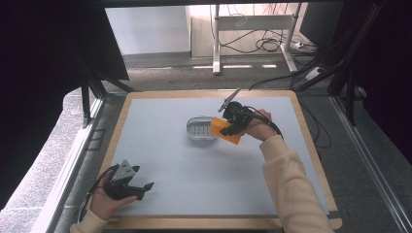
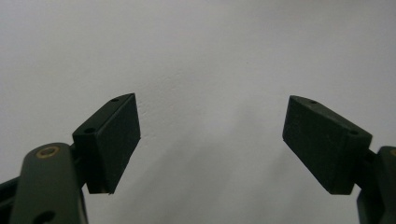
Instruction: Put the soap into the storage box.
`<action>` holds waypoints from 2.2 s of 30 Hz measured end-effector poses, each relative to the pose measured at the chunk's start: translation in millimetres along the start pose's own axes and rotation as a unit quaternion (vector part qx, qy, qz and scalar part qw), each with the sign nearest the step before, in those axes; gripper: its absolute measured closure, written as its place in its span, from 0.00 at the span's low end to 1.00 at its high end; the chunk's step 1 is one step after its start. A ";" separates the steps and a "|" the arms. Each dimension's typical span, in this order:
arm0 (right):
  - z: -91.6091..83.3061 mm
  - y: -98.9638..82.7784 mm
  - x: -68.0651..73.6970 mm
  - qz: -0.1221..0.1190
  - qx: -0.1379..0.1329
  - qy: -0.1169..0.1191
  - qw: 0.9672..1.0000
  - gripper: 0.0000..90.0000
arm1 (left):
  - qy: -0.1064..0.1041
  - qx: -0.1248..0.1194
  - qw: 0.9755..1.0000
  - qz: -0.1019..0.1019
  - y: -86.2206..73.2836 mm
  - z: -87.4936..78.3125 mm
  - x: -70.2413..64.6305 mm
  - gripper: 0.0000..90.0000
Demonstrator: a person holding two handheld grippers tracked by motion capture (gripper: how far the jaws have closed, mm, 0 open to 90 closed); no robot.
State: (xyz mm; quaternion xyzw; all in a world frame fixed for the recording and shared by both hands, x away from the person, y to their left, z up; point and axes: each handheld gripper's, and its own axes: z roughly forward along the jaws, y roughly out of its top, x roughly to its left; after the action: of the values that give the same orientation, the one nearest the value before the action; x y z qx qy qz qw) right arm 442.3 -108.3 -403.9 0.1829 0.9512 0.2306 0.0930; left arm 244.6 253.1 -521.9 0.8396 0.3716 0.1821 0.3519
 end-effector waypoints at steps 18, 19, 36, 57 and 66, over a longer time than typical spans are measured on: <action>18.8 25.6 -4.2 -0.008 0.006 0.007 1.000 0.68 | -0.002 -0.002 1.000 0.002 -0.7 0.4 -0.8 0.21; 19.2 27.7 -4.7 -0.012 0.004 0.008 1.000 0.68 | -0.002 -0.002 1.000 0.002 -0.7 0.0 -0.7 0.21; 33.5 52.6 -12.5 -0.035 0.010 0.009 0.999 0.68 | -0.004 -0.005 1.000 0.000 -0.7 -0.6 0.0 0.21; 57.2 79.0 -21.4 -0.097 0.013 0.050 0.994 0.68 | -0.007 -0.009 1.000 -0.005 -1.0 -0.9 -0.1 0.21; 70.8 79.7 -29.9 -0.102 0.030 0.058 0.993 0.68 | -0.007 -0.006 1.000 -0.002 -1.2 -1.1 0.7 0.21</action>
State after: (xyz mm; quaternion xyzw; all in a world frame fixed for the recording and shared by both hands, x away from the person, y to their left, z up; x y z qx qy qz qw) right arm 512.5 -25.5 -425.5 0.0743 0.9752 0.2012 0.0555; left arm 243.8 254.7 -522.0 0.8381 0.3700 0.1776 0.3595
